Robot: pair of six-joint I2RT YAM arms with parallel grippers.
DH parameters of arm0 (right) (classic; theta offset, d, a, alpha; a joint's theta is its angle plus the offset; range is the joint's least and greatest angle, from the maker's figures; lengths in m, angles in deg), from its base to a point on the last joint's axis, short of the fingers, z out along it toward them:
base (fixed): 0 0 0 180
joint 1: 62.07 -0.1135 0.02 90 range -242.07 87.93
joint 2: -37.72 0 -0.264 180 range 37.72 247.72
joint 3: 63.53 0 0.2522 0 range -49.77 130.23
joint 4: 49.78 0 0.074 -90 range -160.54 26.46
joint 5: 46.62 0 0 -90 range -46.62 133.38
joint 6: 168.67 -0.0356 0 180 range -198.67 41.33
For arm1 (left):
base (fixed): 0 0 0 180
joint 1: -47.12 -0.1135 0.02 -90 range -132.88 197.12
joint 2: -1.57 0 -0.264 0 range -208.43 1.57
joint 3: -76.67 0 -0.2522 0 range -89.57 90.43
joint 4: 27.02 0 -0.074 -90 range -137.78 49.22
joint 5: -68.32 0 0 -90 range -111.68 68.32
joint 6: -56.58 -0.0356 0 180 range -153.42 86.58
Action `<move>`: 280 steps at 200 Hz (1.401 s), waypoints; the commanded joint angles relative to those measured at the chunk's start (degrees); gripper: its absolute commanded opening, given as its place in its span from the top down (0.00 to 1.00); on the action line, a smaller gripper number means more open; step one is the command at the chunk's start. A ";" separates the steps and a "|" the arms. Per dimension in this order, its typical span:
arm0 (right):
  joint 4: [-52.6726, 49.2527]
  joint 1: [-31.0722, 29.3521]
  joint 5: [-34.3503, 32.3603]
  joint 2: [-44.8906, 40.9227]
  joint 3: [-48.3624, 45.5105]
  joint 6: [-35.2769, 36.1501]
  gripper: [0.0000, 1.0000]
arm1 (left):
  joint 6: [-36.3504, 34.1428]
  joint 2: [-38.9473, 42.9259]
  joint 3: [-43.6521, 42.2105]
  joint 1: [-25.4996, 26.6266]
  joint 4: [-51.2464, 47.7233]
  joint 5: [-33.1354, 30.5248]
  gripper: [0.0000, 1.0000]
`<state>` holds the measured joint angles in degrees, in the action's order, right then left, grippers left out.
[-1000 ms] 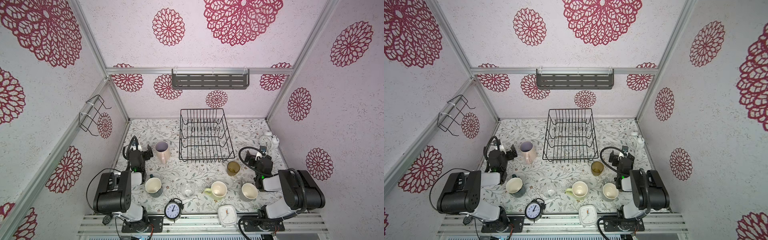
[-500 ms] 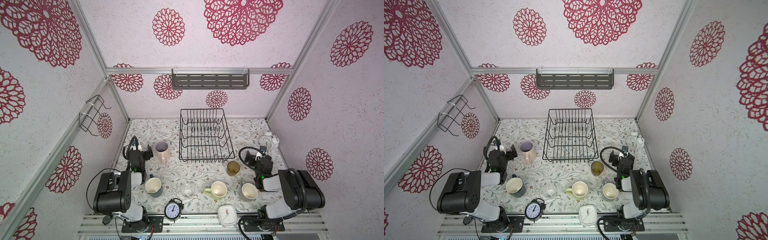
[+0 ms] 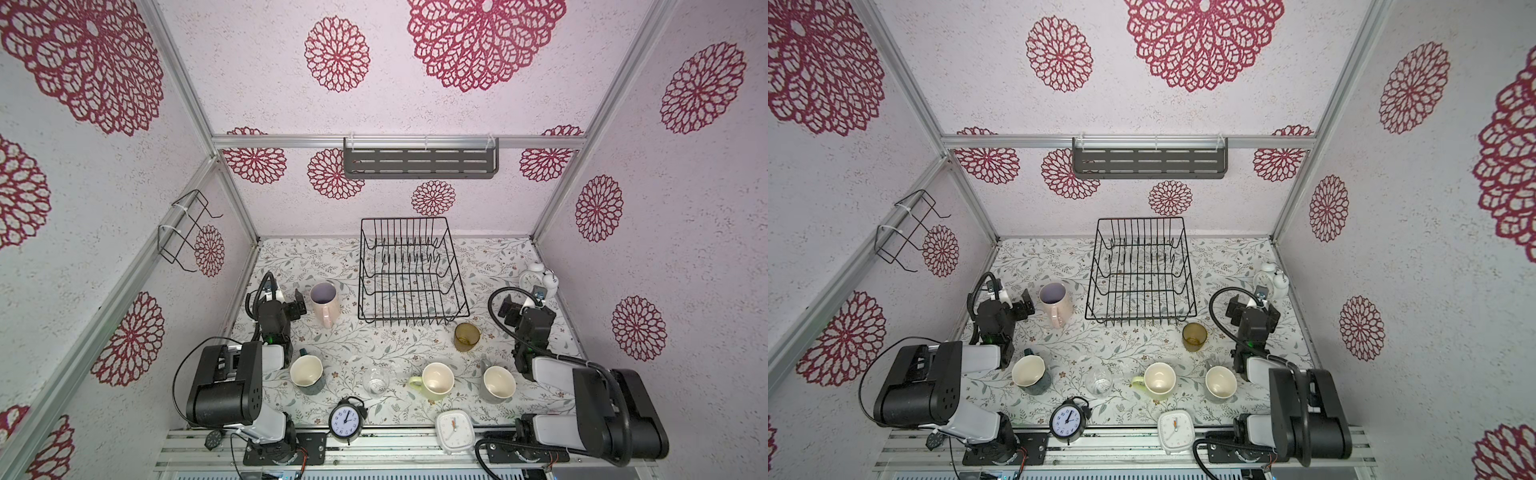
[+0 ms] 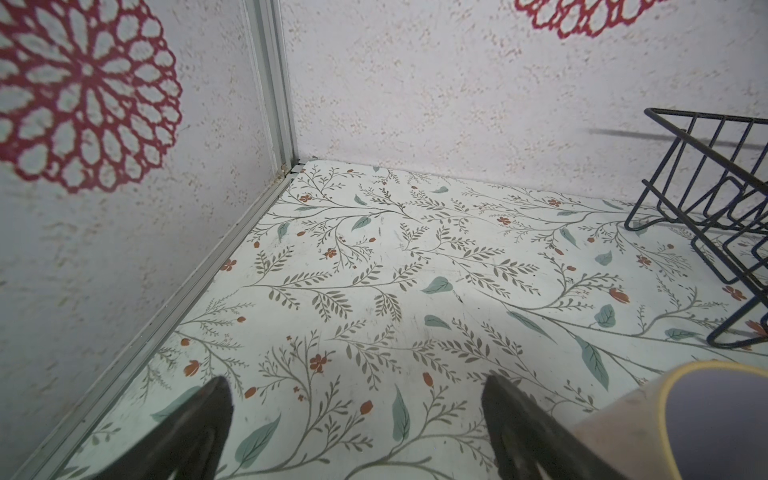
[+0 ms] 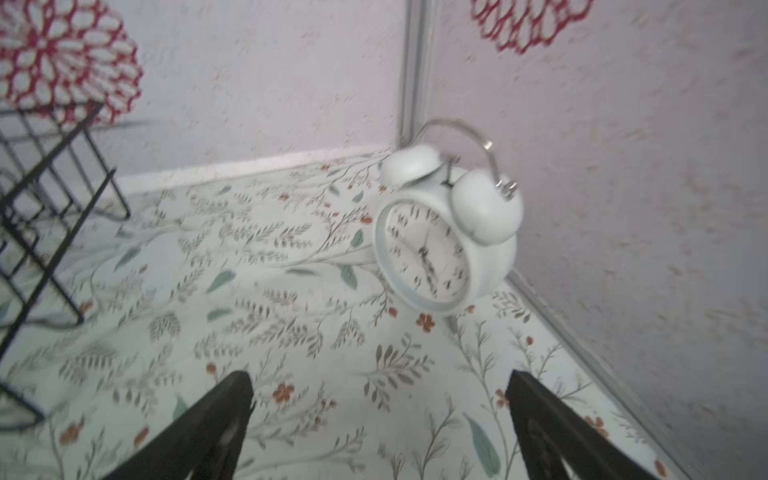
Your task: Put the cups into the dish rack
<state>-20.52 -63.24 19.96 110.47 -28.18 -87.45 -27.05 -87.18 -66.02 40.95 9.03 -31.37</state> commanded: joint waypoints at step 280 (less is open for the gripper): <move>-47.10 -25.38 14.78 -15.56 21.98 -10.41 0.11 | 35.48 -0.24 50.96 13.35 -106.77 -0.45 0.14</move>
<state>-70.66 -88.38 35.65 96.96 -5.58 -99.21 8.71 -81.72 -19.44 53.56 -91.43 -26.78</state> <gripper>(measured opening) 0.886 0.871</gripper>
